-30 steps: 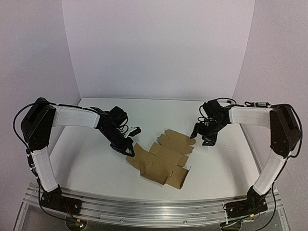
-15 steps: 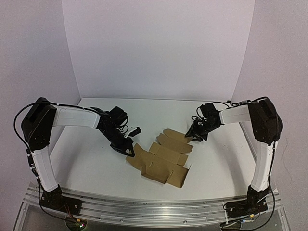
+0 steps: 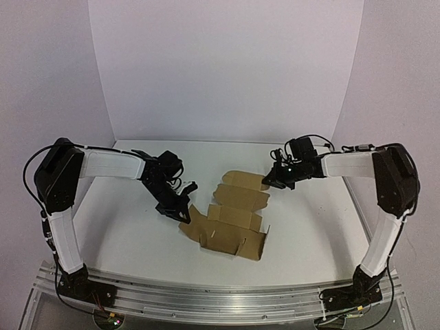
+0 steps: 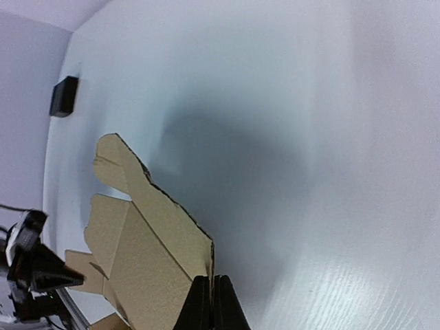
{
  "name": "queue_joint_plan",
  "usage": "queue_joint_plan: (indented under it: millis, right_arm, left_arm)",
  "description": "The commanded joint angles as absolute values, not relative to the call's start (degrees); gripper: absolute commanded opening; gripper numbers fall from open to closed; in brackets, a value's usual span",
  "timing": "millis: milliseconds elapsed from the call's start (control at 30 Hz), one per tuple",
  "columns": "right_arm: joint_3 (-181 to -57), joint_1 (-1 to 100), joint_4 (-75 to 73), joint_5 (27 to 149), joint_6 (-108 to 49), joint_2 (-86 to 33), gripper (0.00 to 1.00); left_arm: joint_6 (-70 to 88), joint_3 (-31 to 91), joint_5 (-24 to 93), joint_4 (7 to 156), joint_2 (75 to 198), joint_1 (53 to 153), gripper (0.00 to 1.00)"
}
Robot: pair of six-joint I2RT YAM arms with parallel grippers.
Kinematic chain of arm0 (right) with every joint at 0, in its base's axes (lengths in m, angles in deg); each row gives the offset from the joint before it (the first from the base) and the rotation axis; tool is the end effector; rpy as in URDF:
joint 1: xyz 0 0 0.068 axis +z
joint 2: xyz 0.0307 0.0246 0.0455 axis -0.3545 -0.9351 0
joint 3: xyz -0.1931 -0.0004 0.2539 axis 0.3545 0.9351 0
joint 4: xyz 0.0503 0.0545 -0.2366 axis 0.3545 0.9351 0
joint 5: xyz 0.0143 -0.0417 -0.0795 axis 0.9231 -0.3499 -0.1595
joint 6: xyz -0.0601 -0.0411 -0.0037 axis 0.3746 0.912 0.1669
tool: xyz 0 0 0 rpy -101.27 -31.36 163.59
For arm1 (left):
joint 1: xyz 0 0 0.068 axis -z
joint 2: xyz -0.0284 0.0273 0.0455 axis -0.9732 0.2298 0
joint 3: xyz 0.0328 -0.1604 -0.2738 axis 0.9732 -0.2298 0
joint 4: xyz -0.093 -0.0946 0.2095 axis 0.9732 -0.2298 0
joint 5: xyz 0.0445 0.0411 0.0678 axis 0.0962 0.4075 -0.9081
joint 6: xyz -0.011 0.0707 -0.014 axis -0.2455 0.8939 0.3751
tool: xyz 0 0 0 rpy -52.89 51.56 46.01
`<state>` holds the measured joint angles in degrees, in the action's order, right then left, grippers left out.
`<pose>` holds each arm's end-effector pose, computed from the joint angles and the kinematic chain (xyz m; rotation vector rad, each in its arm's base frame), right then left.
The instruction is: Fold the paper box
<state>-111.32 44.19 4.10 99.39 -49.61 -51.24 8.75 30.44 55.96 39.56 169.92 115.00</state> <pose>0.3771 0.1850 0.2293 -0.0995 2.4197 0.8137 0.2745 -0.2547 0.2010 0.7829 2.8997 -0.8834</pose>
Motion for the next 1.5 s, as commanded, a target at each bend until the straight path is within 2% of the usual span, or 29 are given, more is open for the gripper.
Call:
queue_joint_plan:
  millis: [0,467,700,767,967,1067,1267,1367,1467]
  right_arm:
    - [-107.46,50.75,-1.53,95.13,-41.19,-42.63,0.00]
    - [-97.59,58.17,-10.60,85.72,-39.39,-36.63,0.02]
    - [-100.93,58.15,-11.46,77.98,-43.74,-39.10,0.01]
    - [-101.73,58.12,-11.37,78.17,-45.20,-39.63,0.01]
    - [-100.10,58.12,-11.37,79.38,-44.90,-40.02,0.02]
    - [-100.69,58.12,-11.44,81.74,-42.80,-40.92,0.02]
    - [-101.99,58.14,-13.22,83.05,-38.25,-41.34,0.02]
    - [-102.02,58.12,-14.32,83.96,-37.40,-40.92,0.02]
    - [-100.89,58.12,-16.79,84.31,-37.31,-40.26,0.02]
  left_arm:
    - [5.92,33.58,57.00,38.04,170.80,114.76,0.00]
    - [9.20,37.46,59.06,36.89,171.80,114.16,0.00]
    - [13.40,36.85,60.54,36.50,171.79,114.24,0.02]
    - [14.58,36.46,59.75,35.84,171.57,114.22,0.08]
    - [21.24,35.96,54.09,33.49,170.27,114.12,0.37]
    - [27.39,35.44,51.69,33.09,168.17,114.16,0.47]
    - [39.76,35.43,53.61,35.08,162.75,113.60,0.72]
    - [42.28,37.71,57.47,38.93,161.70,112.07,0.80]
    - [39.30,40.28,61.81,43.99,163.36,110.13,0.83]
